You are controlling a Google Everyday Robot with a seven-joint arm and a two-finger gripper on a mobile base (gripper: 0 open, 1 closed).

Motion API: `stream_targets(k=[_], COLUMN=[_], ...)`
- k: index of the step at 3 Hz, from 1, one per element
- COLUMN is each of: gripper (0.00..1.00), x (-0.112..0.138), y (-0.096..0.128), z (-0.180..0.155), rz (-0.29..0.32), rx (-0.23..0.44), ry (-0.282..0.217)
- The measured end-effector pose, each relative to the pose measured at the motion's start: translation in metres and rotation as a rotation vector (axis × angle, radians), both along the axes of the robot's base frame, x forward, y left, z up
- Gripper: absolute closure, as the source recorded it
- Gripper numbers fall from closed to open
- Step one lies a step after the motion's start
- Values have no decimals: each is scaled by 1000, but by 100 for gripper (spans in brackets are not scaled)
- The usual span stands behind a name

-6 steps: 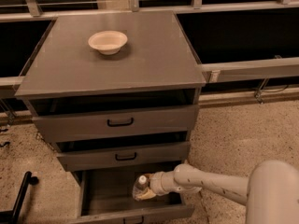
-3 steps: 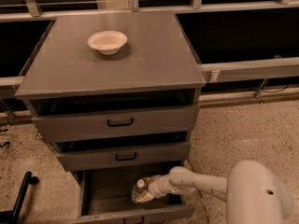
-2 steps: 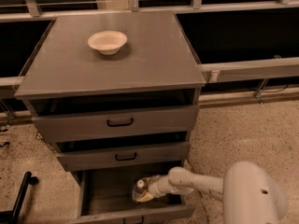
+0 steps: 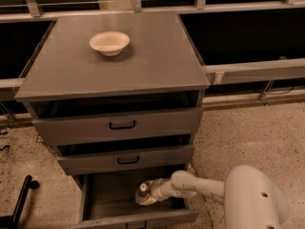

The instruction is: Place blue plastic bottle into bottom drawer

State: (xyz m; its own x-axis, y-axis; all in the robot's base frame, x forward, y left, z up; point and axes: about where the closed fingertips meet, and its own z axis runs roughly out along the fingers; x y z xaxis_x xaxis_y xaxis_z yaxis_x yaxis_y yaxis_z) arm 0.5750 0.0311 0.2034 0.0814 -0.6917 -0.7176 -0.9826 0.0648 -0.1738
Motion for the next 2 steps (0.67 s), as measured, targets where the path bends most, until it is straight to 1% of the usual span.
stream_targets(k=[1,2], gripper=[100,100], x=[3,6], y=[-1,-3], z=[-2,-7], rz=[-2,-8], rx=[-6,-16], ry=[-3,5])
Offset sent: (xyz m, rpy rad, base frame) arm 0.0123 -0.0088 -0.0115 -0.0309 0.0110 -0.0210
